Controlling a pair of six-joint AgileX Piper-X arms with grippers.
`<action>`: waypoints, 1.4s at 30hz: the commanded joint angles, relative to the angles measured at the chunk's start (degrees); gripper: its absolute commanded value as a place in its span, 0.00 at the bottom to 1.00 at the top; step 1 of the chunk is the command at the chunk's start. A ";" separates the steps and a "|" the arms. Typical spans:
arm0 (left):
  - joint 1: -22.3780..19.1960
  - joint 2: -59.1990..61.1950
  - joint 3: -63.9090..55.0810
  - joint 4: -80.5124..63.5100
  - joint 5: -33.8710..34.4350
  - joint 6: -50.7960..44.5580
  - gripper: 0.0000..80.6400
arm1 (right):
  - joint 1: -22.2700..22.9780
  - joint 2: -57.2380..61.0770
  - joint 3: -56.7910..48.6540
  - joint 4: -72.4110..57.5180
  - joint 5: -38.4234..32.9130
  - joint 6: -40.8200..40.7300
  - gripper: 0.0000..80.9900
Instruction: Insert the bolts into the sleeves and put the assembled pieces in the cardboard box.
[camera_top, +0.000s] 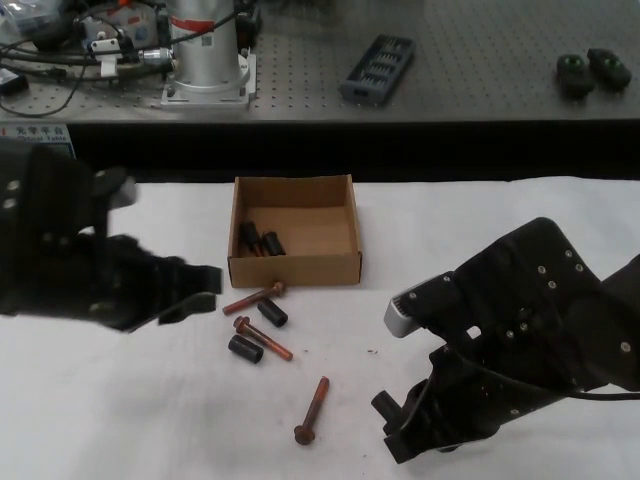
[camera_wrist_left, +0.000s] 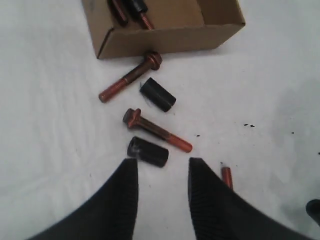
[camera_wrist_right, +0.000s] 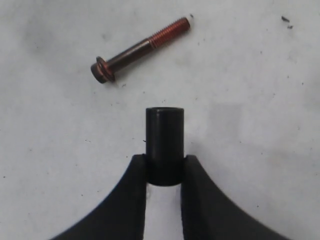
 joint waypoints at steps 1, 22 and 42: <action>-0.78 2.15 -3.04 -0.91 -1.82 5.77 0.31 | -0.36 -0.83 -0.19 0.05 -0.34 0.09 0.04; -5.03 16.10 -15.73 6.87 -7.08 42.91 0.41 | -0.36 -0.83 -0.19 -0.13 -1.41 1.27 0.04; -5.47 25.01 -26.36 14.17 -14.45 56.35 0.42 | -0.36 -0.83 -0.19 -4.32 -2.73 1.51 0.04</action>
